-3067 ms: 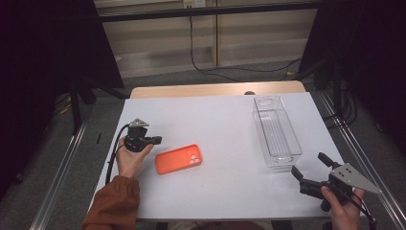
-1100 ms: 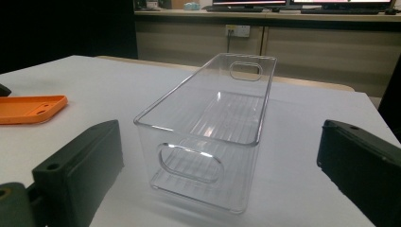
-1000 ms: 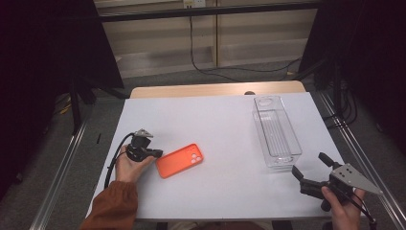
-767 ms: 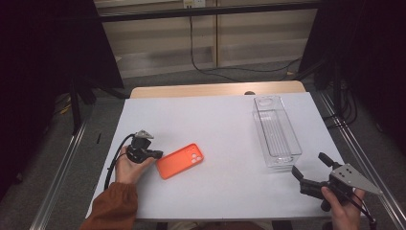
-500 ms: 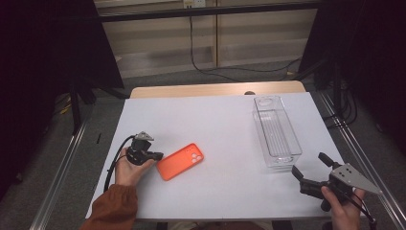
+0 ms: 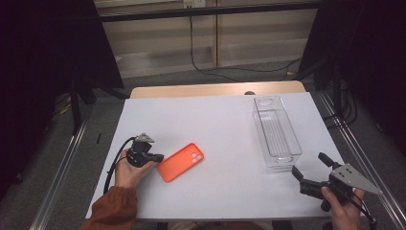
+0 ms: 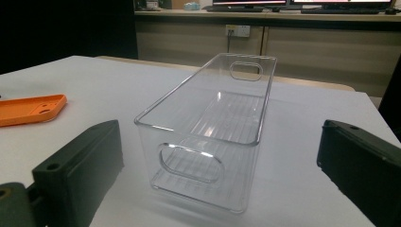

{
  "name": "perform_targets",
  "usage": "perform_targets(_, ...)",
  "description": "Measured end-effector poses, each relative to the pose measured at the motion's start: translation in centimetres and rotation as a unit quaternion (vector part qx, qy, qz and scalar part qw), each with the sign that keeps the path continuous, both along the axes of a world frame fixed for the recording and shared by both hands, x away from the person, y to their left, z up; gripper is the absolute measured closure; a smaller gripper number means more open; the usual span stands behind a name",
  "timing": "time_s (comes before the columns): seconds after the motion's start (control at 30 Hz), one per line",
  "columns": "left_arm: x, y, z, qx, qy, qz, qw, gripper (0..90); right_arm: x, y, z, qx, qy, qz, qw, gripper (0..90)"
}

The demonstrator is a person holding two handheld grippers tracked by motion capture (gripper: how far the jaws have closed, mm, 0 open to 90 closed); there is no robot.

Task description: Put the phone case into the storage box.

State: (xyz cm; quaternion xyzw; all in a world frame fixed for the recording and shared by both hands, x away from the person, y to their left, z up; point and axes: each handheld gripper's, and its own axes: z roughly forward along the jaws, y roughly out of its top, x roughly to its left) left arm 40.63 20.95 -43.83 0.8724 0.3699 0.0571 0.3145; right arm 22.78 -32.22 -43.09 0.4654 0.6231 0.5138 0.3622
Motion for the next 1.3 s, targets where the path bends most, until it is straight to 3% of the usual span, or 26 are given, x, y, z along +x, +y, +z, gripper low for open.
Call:
perform_targets(0.53,-0.9,-0.1,-0.1,-0.008,0.004,-0.005,0.9999,90.0,0.1,0.0,0.0,0.001,0.0,0.0,1.0,0.6)
perform_targets(0.73,-1.3,-0.4,0.0,-0.001,-0.002,-0.022,0.9997,90.0,0.0,0.0,0.0,0.0,0.0,0.001,1.0,0.6)
perform_targets(1.13,-2.0,-0.8,0.0,-0.002,0.001,-0.027,0.9996,90.0,0.0,0.0,0.0,0.0,0.0,0.001,1.0,0.5)
perform_targets(1.3,-2.0,-0.7,-0.1,-0.014,0.008,-0.025,0.9996,90.0,0.0,0.0,0.0,0.0,0.001,0.002,1.0,0.5)
